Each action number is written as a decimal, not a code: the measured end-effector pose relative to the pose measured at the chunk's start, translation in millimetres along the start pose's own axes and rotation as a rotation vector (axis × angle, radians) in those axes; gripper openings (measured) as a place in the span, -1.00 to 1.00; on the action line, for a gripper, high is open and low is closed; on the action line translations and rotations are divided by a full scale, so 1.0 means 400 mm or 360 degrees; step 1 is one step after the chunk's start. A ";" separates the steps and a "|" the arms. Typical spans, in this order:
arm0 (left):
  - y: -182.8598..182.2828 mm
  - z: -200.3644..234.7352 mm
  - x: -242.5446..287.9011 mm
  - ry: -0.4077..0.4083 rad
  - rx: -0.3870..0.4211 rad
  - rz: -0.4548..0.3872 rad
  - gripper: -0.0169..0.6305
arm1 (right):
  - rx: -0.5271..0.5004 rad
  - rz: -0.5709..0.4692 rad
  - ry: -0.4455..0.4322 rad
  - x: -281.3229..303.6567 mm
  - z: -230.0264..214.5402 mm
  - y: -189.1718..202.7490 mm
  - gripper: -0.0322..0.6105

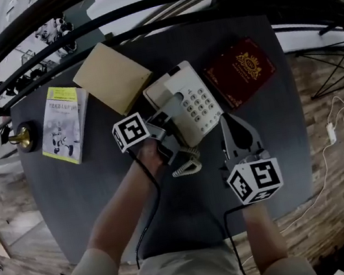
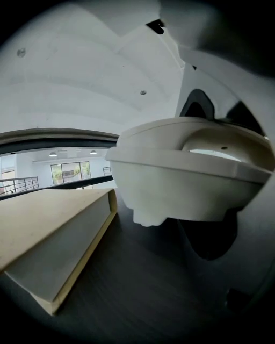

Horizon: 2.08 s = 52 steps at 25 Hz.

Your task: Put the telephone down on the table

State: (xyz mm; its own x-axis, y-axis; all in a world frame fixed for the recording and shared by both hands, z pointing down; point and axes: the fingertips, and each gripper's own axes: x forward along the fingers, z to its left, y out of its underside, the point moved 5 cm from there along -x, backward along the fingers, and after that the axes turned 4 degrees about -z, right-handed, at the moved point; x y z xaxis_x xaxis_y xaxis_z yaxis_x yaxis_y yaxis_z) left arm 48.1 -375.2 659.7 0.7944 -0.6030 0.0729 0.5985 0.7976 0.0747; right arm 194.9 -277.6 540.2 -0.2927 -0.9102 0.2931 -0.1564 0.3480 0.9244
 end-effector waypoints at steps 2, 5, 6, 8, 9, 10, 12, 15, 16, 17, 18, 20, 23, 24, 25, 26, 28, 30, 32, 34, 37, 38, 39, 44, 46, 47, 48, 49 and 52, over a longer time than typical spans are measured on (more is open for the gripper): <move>-0.001 0.006 -0.006 -0.0043 0.0008 -0.0041 0.47 | 0.0007 0.0006 0.0006 -0.013 0.000 0.006 -0.89; -0.004 0.007 -0.010 -0.0106 0.0032 -0.0081 0.47 | 0.0010 0.0015 0.0019 -0.033 -0.001 0.012 -0.89; -0.004 0.005 -0.010 -0.0124 0.0040 -0.0086 0.47 | 0.0012 0.0015 0.0025 -0.039 -0.002 0.014 -0.89; -0.004 0.002 -0.009 -0.0154 0.0049 -0.0085 0.48 | 0.0034 0.0004 0.0041 -0.054 -0.003 0.011 -0.89; -0.004 0.000 -0.009 -0.0170 0.0052 -0.0081 0.48 | 0.0051 -0.0006 0.0046 -0.062 -0.003 0.008 -0.89; -0.005 -0.002 -0.009 -0.0191 0.0059 -0.0077 0.48 | 0.0063 -0.0016 0.0047 -0.069 -0.003 0.005 -0.89; -0.009 -0.007 -0.006 -0.0257 0.0094 -0.0069 0.48 | 0.0064 -0.0025 0.0044 -0.079 -0.002 0.000 -0.89; -0.011 -0.013 0.003 -0.0404 0.0207 -0.0036 0.48 | 0.0052 -0.0025 0.0038 -0.092 -0.001 -0.005 -0.89; -0.009 -0.014 0.005 -0.0447 0.0239 -0.0023 0.48 | 0.0051 -0.0027 0.0037 -0.097 0.001 -0.007 -0.89; -0.007 -0.015 0.006 -0.0486 0.0265 -0.0010 0.48 | 0.0052 -0.0030 0.0034 -0.102 0.002 -0.009 -0.89; -0.004 -0.015 0.006 -0.0526 0.0291 0.0007 0.49 | 0.0053 -0.0031 0.0031 -0.108 0.003 -0.012 -0.89; 0.004 -0.008 0.006 -0.0626 0.0344 0.0060 0.49 | 0.0052 -0.0033 0.0020 -0.119 0.005 -0.017 -0.89; 0.012 0.008 -0.002 -0.0745 0.0376 0.0147 0.52 | 0.0054 -0.0023 0.0013 -0.136 0.008 -0.027 -0.89; 0.015 0.013 -0.006 -0.0776 0.0389 0.0167 0.52 | 0.0063 -0.0026 0.0010 -0.143 0.009 -0.033 -0.89; 0.017 0.016 -0.009 -0.0804 0.0403 0.0182 0.52 | 0.0073 -0.0035 -0.0001 -0.150 0.013 -0.041 -0.89; 0.019 0.018 -0.011 -0.0826 0.0414 0.0189 0.52 | 0.0079 -0.0047 -0.0022 -0.155 0.020 -0.048 -0.89; 0.019 0.018 -0.013 -0.0859 0.0420 0.0181 0.52 | 0.0078 -0.0063 -0.0065 -0.162 0.037 -0.059 -0.89; 0.019 0.018 -0.018 -0.0903 0.0421 0.0175 0.52 | 0.0077 -0.0065 -0.0084 -0.168 0.050 -0.062 -0.89; 0.025 0.020 -0.025 -0.0969 0.0431 0.0184 0.52 | 0.0081 -0.0057 -0.0082 -0.176 0.054 -0.059 -0.89; 0.034 0.024 -0.033 -0.1039 0.0448 0.0199 0.52 | 0.0079 -0.0047 -0.0081 -0.184 0.053 -0.055 -0.89; 0.042 0.032 -0.043 -0.1158 0.0473 0.0228 0.52 | 0.0079 -0.0031 -0.0067 -0.200 0.050 -0.046 -0.89; 0.043 0.034 -0.045 -0.1196 0.0480 0.0237 0.52 | 0.0079 -0.0028 -0.0060 -0.207 0.049 -0.045 -0.89; 0.044 0.035 -0.047 -0.1233 0.0490 0.0247 0.52 | 0.0080 -0.0025 -0.0055 -0.213 0.048 -0.043 -0.89; 0.045 0.001 -0.065 -0.1286 0.0613 0.0270 0.52 | 0.0205 -0.0004 -0.0060 -0.254 0.043 -0.040 -0.89; 0.052 -0.017 -0.076 -0.1267 0.0619 0.0257 0.52 | 0.0252 -0.0009 -0.0057 -0.268 0.041 -0.040 -0.89; 0.060 -0.024 -0.088 -0.1267 0.0619 0.0248 0.52 | 0.0254 -0.0006 -0.0048 -0.276 0.041 -0.038 -0.89; 0.069 -0.030 -0.102 -0.1270 0.0616 0.0236 0.52 | 0.0248 -0.0002 -0.0038 -0.284 0.042 -0.038 -0.89; 0.078 -0.038 -0.117 -0.1269 0.0612 0.0221 0.52 | 0.0240 -0.0001 -0.0032 -0.292 0.043 -0.038 -0.89; 0.095 -0.075 -0.156 -0.1247 0.0636 0.0173 0.52 | 0.0221 -0.0012 -0.0030 -0.308 0.048 -0.047 -0.89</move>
State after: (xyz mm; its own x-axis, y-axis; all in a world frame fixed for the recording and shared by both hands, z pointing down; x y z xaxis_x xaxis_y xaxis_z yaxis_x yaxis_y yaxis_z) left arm 24.5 -306.9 628.3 0.4581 -0.4787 0.7490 0.3269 0.8743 0.3588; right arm 215.6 -167.8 481.9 -0.3085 -0.9089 0.2807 -0.2875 0.3704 0.8833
